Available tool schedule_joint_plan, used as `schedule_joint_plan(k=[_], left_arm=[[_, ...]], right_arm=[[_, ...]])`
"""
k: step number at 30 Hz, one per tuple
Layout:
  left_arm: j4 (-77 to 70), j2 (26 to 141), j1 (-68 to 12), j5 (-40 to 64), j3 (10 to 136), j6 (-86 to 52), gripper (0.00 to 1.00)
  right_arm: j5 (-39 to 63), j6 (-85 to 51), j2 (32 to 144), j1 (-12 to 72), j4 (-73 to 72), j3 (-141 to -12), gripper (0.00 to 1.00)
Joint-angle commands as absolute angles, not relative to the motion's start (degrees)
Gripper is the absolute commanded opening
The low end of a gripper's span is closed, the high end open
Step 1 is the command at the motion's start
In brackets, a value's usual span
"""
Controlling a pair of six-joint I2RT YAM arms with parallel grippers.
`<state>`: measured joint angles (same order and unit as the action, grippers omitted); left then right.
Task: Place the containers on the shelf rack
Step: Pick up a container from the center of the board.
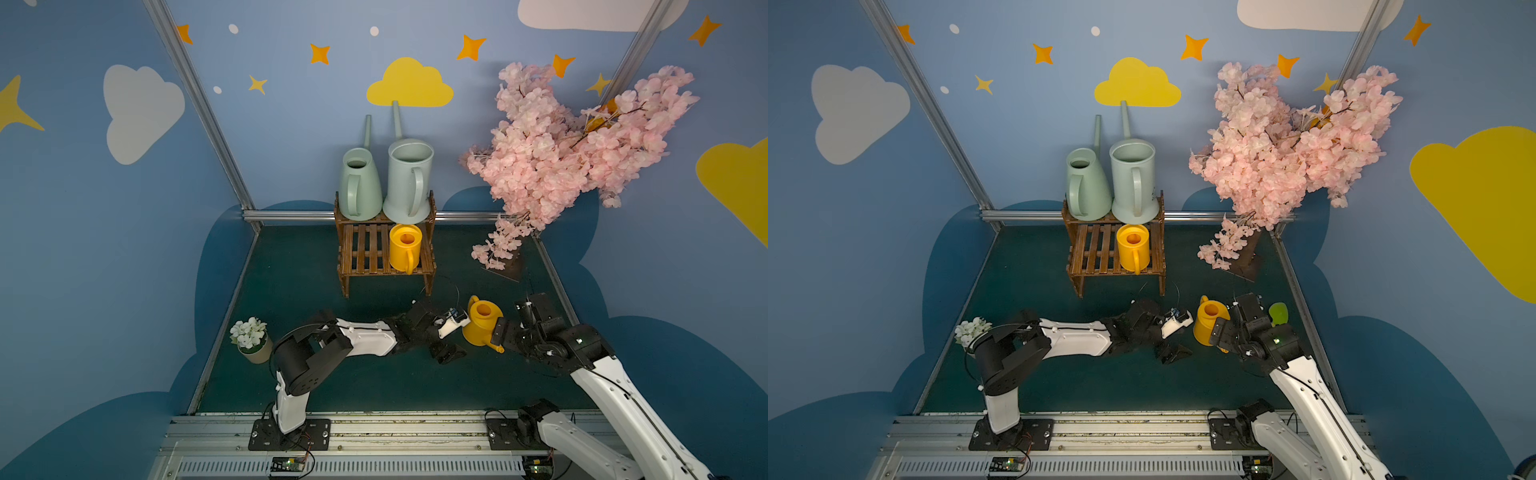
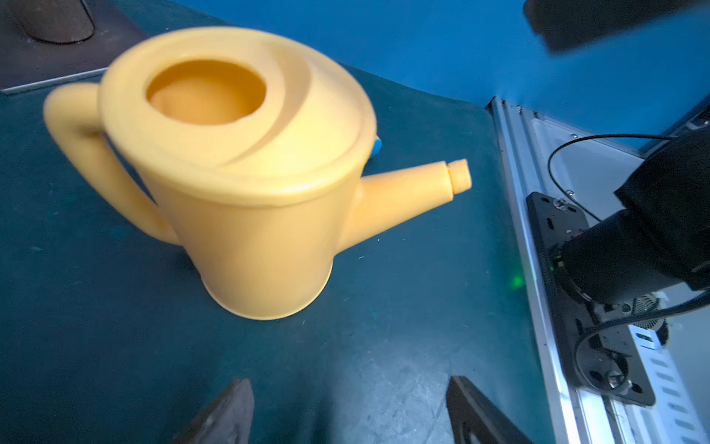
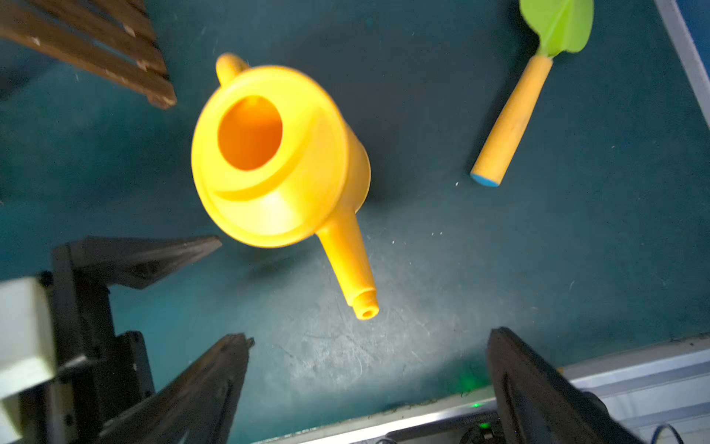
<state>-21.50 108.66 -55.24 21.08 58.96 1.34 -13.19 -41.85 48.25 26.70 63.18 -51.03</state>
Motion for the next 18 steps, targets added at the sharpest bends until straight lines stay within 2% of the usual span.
schedule_joint_plan(k=[1, 6, 13, 18], left_arm=[[-23.3, 106.5, -54.7, 24.0, 58.5, 2.4, 0.84], [-22.1, 105.5, -54.1, 26.2, 58.6, 3.7, 0.84], [-16.8, 103.2, -50.4, 35.7, 58.6, 8.0, 0.85], [-13.8, 100.5, -47.8, 38.7, 57.9, 11.3, 0.85]], right_arm=[[-17.6, -47.4, 47.5, 29.6, 66.6, -48.1, 0.98], [-17.4, -45.8, 49.1, 31.2, 60.3, -43.8, 0.97], [-17.1, -38.3, 56.7, 31.5, 52.5, -44.7, 0.84], [-14.0, -32.9, 64.0, 31.1, 51.7, -47.0, 0.80]])
